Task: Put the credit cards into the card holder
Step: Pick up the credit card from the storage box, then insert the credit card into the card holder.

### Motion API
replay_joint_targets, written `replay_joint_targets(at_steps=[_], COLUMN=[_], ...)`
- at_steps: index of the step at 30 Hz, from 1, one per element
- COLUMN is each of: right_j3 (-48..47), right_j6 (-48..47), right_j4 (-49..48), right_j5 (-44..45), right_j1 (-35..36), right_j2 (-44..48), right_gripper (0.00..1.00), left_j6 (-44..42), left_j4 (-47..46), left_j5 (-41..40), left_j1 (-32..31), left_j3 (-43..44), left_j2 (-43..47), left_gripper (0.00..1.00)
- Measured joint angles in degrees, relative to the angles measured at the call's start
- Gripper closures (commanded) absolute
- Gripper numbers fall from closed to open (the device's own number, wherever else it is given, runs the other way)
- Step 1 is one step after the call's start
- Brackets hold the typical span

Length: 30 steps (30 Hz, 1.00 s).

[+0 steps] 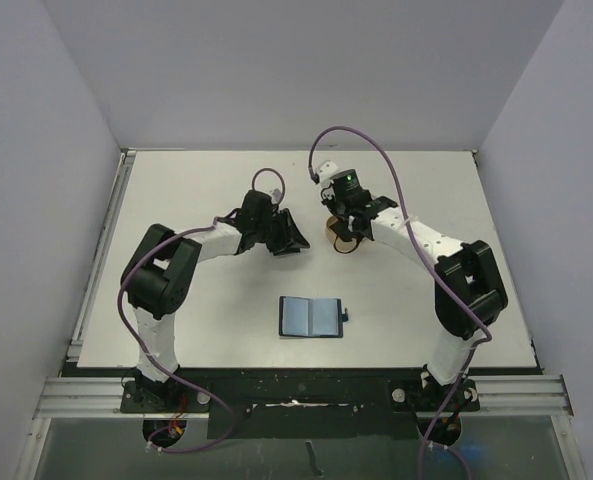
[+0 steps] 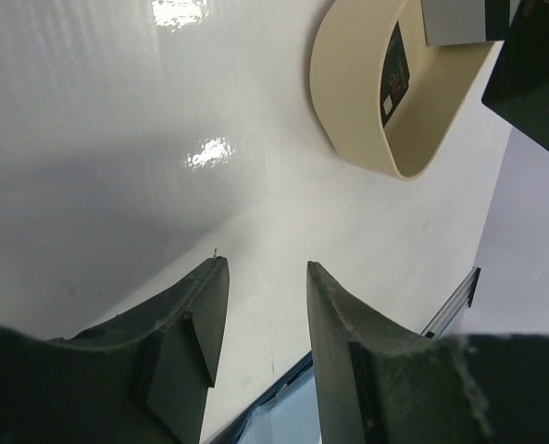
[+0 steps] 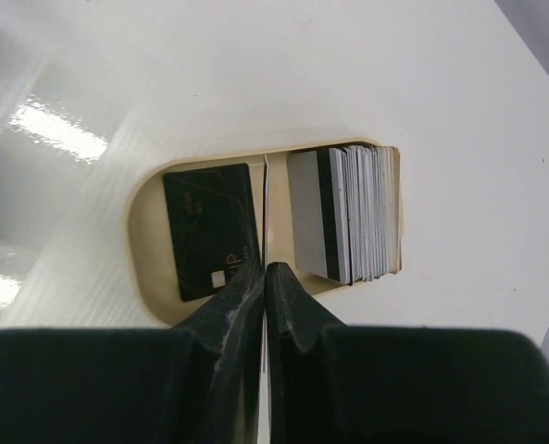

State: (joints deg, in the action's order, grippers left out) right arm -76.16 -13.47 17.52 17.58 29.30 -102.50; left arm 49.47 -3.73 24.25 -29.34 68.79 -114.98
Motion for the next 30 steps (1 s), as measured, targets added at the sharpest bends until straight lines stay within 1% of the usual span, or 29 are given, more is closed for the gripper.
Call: replay_joint_targets(at_steps=[7, 13, 16, 19, 24, 30], right_j3=[0.0, 0.0, 1.2, 5.1, 16.4, 27.4], right_j6=[7.6, 17.6, 23.6, 29.2, 39.3, 49.6], right_j4=[6.8, 14.3, 16.0, 15.5, 12.3, 6.4], right_j5=[0.3, 0.2, -1.9, -5.5, -12.3, -18.4], right_j1=[3.5, 8.7, 10.8, 11.3, 12.6, 14.8], right_j2=[6.0, 13.3, 17.3, 21.7, 28.5, 31.0], right_gripper=[1.00, 1.00, 1.00, 1.00, 1.00, 1.00], left_j6=[-1.8, -4.3, -5.2, -5.7, -4.9, -3.2], left_j4=[5.2, 9.2, 10.5, 10.9, 9.9, 7.3], left_j5=[-2.5, -4.0, -3.7, -2.5, 1.7, 4.3], left_j1=[2.1, 3.5, 3.5, 3.4, 2.8, 0.7], left_j3=[-4.7, -9.2, -12.7, -16.9, -24.8, -30.5], left_j2=[8.3, 16.2, 19.9, 22.9, 25.9, 27.4], left_gripper=[0.62, 0.62, 0.62, 0.62, 0.62, 0.62])
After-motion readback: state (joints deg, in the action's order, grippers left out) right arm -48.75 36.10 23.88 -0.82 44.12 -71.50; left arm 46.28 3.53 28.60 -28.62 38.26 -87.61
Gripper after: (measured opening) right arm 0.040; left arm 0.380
